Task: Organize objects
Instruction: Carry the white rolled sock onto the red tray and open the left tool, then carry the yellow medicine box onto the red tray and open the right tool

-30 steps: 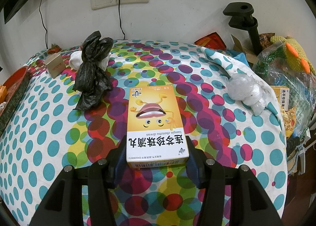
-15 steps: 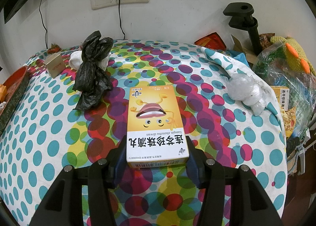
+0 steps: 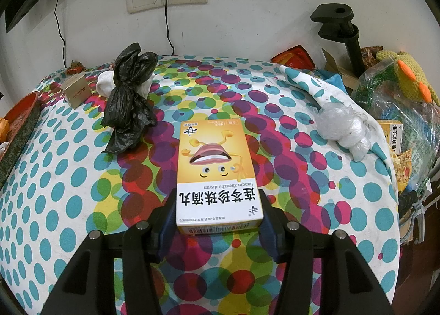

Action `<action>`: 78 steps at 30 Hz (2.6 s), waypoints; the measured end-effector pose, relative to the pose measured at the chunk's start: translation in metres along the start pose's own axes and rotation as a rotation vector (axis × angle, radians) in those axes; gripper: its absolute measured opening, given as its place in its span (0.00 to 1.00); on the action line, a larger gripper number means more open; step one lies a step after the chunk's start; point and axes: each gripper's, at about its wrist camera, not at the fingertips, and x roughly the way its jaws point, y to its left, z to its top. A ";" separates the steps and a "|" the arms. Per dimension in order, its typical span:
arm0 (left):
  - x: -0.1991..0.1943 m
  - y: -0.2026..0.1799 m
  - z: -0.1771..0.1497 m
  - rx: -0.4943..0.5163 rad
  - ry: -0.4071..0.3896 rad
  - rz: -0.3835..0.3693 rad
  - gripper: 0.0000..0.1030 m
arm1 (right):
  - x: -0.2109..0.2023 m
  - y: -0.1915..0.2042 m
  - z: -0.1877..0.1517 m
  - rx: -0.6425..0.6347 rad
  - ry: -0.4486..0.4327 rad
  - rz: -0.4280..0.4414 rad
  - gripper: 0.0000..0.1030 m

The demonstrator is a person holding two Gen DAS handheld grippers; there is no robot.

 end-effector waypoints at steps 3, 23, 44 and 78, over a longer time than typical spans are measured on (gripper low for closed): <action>-0.006 -0.002 0.000 0.014 -0.015 0.004 0.68 | 0.000 0.000 0.000 0.000 0.000 0.000 0.52; -0.055 0.012 -0.029 0.034 -0.108 0.021 0.80 | 0.001 0.001 0.000 0.000 0.000 -0.002 0.52; -0.086 0.080 -0.116 -0.106 -0.217 0.116 0.94 | -0.010 0.015 0.000 -0.022 -0.016 -0.066 0.52; -0.073 0.116 -0.120 -0.224 -0.196 0.071 0.98 | -0.063 0.325 0.036 -0.333 -0.060 0.359 0.52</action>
